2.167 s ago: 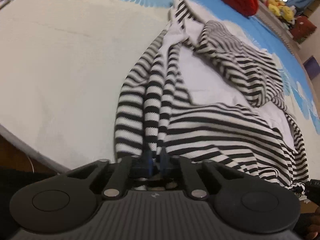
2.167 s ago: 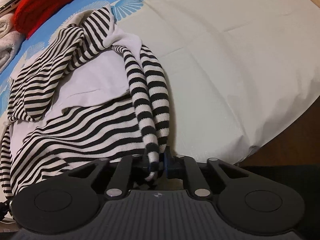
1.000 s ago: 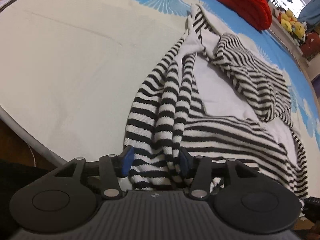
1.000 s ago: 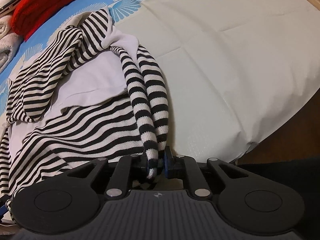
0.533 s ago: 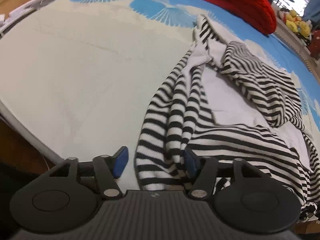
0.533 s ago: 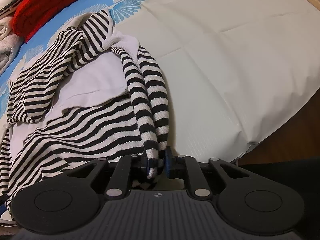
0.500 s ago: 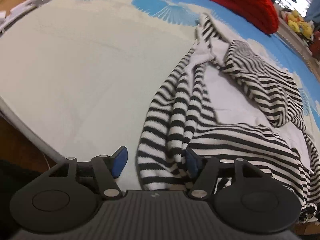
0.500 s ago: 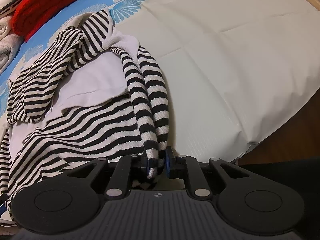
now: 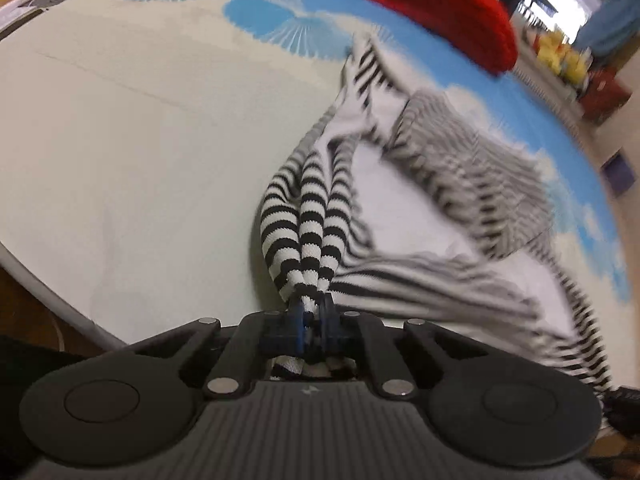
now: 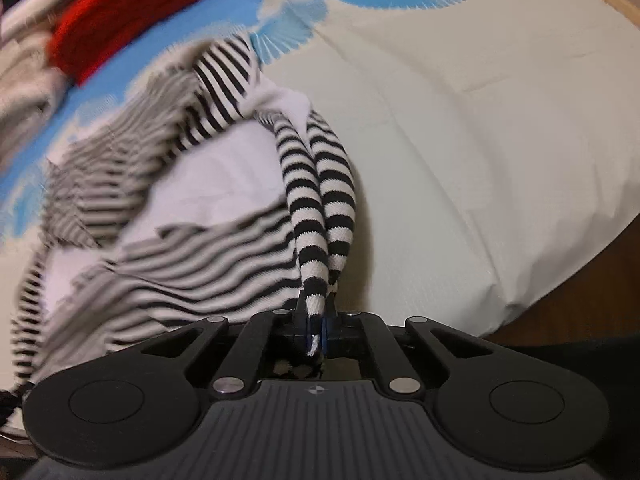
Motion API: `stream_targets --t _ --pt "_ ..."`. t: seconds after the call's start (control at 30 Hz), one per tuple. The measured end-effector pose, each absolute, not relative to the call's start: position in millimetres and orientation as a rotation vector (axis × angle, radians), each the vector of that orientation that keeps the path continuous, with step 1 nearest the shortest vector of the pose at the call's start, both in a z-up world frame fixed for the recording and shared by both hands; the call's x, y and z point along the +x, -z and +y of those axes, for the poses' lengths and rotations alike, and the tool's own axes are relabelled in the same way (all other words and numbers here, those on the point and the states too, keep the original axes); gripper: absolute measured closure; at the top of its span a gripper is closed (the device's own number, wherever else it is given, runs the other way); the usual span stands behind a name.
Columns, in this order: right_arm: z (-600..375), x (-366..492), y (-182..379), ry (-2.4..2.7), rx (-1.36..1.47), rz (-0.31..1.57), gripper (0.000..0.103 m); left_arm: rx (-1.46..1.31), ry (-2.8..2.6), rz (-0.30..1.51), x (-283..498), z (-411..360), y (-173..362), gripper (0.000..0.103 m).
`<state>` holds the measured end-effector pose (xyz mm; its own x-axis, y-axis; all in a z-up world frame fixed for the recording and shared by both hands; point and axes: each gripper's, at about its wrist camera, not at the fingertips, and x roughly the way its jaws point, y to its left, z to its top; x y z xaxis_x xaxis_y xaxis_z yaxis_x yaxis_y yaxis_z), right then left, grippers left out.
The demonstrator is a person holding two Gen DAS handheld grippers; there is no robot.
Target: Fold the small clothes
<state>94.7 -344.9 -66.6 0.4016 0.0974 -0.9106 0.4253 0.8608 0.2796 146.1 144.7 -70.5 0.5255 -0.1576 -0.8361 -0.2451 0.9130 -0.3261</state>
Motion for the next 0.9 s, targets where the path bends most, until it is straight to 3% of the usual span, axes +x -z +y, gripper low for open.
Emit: stream_targets --t 0.23,0.47,0.6,0.83,0.9 --pt "-374.5 74.8 -14.1 0.099 0.69 0.95 0.1 -0.438 0.111 0.914 109.2 161.1 -16.6 0.098" --pt "-385.6 38.5 -84.0 -0.007 0.703 0.85 0.1 -0.51 0.2 0.869 83.3 176.9 -62.4 0.098" --pt "-387.3 64.5 -78.0 0.002 0.706 0.864 0.1 -0.533 0.197 0.898 132.6 176.1 -49.8 0.098" --pt "-390.8 200.7 -13.0 0.031 0.693 0.937 0.099 -0.582 0.176 0.944 284.4 180.2 13.9 0.097" --pt "-395.7 235.1 12.4 0.067 0.705 0.972 0.095 -0.626 0.13 0.931 309.5 194.3 36.6 0.091"
